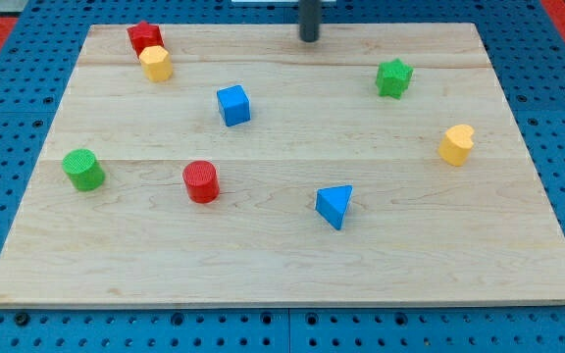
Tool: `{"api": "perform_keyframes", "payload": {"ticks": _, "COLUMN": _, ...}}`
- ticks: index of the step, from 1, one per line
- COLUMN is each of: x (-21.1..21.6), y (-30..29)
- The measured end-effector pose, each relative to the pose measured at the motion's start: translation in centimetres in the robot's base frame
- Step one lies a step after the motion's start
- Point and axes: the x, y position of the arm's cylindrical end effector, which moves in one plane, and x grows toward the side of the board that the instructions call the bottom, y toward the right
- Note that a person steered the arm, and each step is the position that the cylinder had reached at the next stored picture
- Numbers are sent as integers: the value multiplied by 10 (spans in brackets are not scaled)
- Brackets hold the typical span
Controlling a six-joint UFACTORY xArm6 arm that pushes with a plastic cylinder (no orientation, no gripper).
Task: Move green star to the top center
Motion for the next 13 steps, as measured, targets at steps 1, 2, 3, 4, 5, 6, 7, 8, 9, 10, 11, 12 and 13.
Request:
{"api": "perform_keyframes", "payload": {"ticks": 1, "x": 20, "y": 58}}
{"api": "perform_keyframes", "payload": {"ticks": 2, "x": 58, "y": 100}}
{"api": "perform_keyframes", "payload": {"ticks": 3, "x": 90, "y": 147}}
{"api": "perform_keyframes", "payload": {"ticks": 4, "x": 106, "y": 101}}
{"api": "perform_keyframes", "payload": {"ticks": 5, "x": 91, "y": 70}}
{"api": "perform_keyframes", "payload": {"ticks": 6, "x": 87, "y": -5}}
{"api": "perform_keyframes", "payload": {"ticks": 7, "x": 103, "y": -23}}
{"api": "perform_keyframes", "payload": {"ticks": 8, "x": 134, "y": -19}}
{"api": "perform_keyframes", "payload": {"ticks": 9, "x": 126, "y": -34}}
{"api": "perform_keyframes", "payload": {"ticks": 10, "x": 83, "y": -49}}
{"api": "perform_keyframes", "payload": {"ticks": 11, "x": 77, "y": -91}}
{"api": "perform_keyframes", "payload": {"ticks": 12, "x": 77, "y": -93}}
{"api": "perform_keyframes", "payload": {"ticks": 13, "x": 64, "y": -83}}
